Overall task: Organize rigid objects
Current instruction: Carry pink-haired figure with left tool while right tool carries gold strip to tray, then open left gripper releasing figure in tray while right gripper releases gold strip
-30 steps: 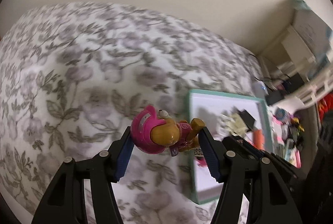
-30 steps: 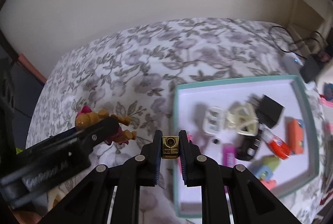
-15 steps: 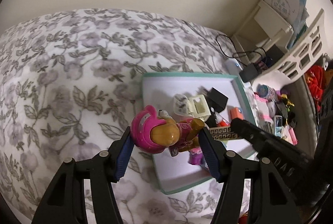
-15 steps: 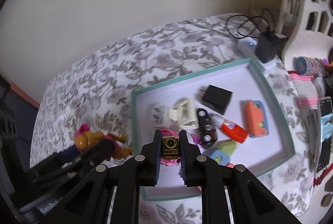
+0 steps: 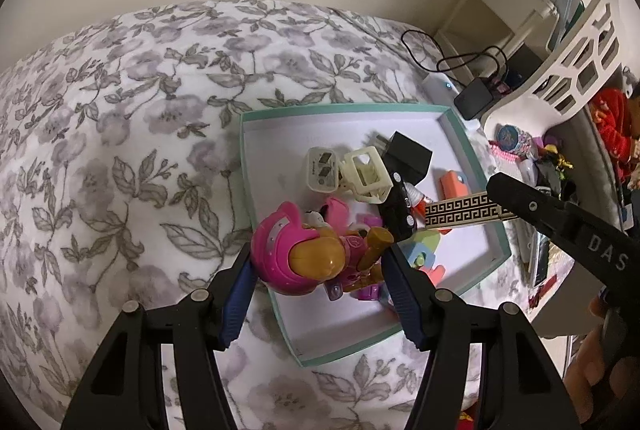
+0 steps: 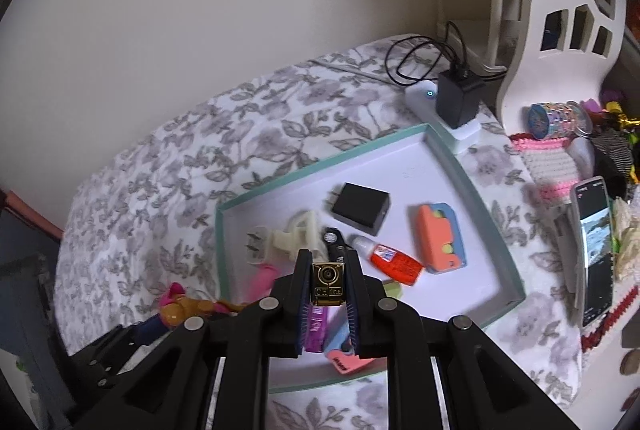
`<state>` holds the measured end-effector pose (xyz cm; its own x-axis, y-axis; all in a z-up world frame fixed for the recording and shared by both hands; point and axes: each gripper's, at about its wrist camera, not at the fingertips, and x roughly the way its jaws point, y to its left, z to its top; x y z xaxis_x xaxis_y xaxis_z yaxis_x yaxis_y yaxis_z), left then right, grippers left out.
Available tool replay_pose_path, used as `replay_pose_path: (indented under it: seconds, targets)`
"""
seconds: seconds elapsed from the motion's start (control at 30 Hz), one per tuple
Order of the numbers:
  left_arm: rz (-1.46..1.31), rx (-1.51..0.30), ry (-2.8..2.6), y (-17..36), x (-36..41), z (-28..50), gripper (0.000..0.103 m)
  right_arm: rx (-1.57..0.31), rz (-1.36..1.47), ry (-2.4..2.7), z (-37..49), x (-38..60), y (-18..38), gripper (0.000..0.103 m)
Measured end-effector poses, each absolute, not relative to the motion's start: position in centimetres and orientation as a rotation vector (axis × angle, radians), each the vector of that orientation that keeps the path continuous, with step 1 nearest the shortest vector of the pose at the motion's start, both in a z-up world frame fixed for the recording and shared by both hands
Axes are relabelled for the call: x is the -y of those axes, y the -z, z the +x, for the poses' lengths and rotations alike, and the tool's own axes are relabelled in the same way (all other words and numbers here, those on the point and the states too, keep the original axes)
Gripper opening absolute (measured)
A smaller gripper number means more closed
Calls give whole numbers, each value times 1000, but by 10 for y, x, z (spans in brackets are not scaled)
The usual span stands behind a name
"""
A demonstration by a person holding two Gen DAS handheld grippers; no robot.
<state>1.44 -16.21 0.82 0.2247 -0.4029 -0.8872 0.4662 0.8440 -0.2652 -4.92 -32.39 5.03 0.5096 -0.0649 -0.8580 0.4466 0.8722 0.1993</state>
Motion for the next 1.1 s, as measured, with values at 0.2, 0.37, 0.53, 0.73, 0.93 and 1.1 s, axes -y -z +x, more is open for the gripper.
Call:
replay_pose_path:
  seconds: [0.2,0.37,0.53,0.73,0.93,1.1]
  targets:
    - [93,-1221,607,-5,168,11,64,-1048,418,321,-46,325,-37,17]
    - [113,-1240,616,0,173,9,64,-1080,413,320,-44,324,-29,17]
    - [117,-1283,618,11,178,9,64,-1098,405,309,-39,322,-22,18]
    - [112,-1337,596,24,178,12,65,-1095,403,297,-35,320,-17,18]
    - [107,-1333,568,25,173,15,74,-1079,398,293,-30,321,-14,18]
    - [96,-1325,546,23,169,18,74,-1064,401,297,-30,322,-16,18]
